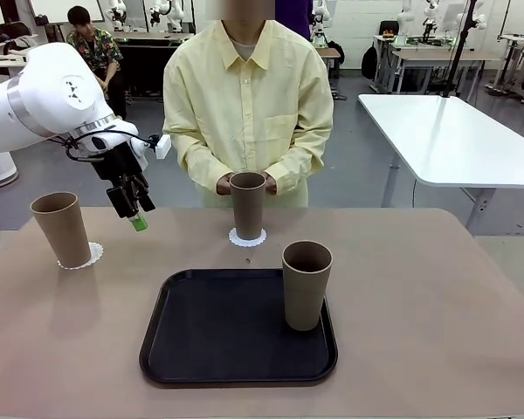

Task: Place coasters on the table and set cups on them.
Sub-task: Take one Reusable plastic cup from the Flat Tray and place it on a coaster set by the human.

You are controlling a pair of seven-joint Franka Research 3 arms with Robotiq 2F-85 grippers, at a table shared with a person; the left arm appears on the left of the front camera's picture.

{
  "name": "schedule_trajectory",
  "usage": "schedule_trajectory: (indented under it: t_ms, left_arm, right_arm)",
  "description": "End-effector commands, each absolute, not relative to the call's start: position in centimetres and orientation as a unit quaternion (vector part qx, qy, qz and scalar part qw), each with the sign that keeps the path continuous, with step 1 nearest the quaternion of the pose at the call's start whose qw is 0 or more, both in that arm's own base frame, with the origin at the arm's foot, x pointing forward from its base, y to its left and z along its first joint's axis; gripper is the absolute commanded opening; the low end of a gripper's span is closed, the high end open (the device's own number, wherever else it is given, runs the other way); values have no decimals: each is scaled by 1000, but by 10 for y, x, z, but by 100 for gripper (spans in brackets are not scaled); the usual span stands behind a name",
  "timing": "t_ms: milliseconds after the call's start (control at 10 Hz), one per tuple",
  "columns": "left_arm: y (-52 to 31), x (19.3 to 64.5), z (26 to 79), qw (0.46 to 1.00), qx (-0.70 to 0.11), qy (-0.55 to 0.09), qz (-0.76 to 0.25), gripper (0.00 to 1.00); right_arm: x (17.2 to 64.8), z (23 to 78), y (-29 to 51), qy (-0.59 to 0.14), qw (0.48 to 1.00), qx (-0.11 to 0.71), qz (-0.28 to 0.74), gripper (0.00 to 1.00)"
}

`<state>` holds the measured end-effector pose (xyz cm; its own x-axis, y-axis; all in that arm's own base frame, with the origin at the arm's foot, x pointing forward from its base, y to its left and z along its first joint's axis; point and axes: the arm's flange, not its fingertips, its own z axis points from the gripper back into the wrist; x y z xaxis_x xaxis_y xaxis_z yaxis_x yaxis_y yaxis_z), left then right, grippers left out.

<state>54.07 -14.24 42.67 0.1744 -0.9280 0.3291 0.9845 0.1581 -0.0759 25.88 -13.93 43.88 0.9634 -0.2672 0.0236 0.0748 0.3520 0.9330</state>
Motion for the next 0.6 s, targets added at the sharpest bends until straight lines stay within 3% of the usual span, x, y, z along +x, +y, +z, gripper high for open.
schedule_trajectory:
  t_ms: [0,200,500]
  left_arm:
    - [-154,480,448,849,-89,-135,-504,100]
    - [-128,448,460,908,-120,-118,-385,100]
    - [-63,436,467,846,-351,-133,-378,100]
  right_arm:
    - [259,439,-140,-86,814,565,-103,100]
    - [259,439,-140,-86,814,565,-103,100]
    - [259,439,-140,-86,814,565,-103,100]
